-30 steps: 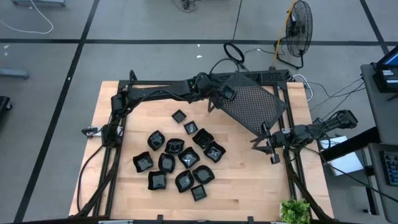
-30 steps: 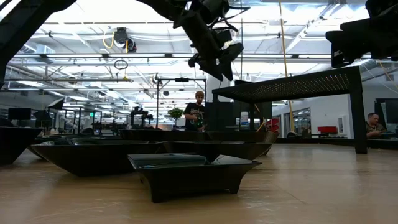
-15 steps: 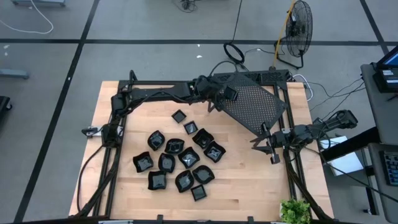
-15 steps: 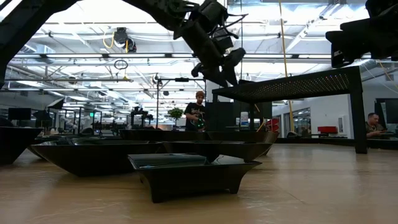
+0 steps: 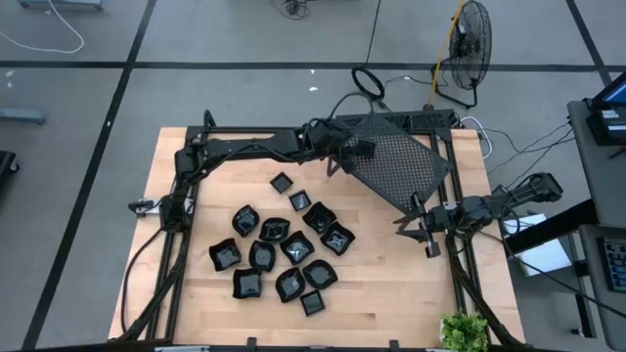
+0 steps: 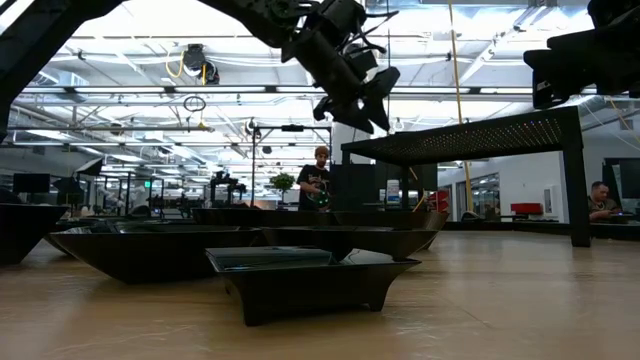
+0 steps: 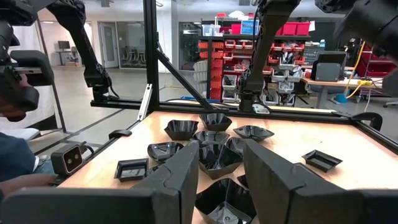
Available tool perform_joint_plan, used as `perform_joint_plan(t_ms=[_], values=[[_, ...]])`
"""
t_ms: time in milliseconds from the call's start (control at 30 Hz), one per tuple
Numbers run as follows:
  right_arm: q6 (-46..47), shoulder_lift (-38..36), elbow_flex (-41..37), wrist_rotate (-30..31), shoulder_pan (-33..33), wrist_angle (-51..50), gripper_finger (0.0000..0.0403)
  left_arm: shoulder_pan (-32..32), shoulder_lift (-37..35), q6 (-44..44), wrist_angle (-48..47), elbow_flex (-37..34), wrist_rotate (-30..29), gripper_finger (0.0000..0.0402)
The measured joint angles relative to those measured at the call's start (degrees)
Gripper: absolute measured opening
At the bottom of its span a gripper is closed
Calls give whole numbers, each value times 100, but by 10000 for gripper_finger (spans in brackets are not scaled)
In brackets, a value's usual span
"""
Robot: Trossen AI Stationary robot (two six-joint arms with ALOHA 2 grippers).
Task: Pick & Place Mini shaped plates
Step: Stack the black square plate on the square black plate on the shelf
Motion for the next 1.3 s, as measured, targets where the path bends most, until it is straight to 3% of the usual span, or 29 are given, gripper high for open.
perform_joint_plan(t_ms=[167,433,700,900,1067,1300], values=[[-1,0,2,2,-2,0,114,-4,0,-10,97,0,289,175],[-1,0,1,1,0,0,114,-53,-139,27,-131,4,279,175],[1,8,0,-3,-2,-15,114,-168,-620,-74,-1905,5,205,175],[2,78,2,6,0,10,114,-192,-849,-563,-3983,0,-431,175],[1,121,1,2,-1,-20,114,-133,-971,-878,-4669,-2,-843,175],[1,122,2,2,-2,9,114,20,-1237,-921,-4486,-472,-871,175]])
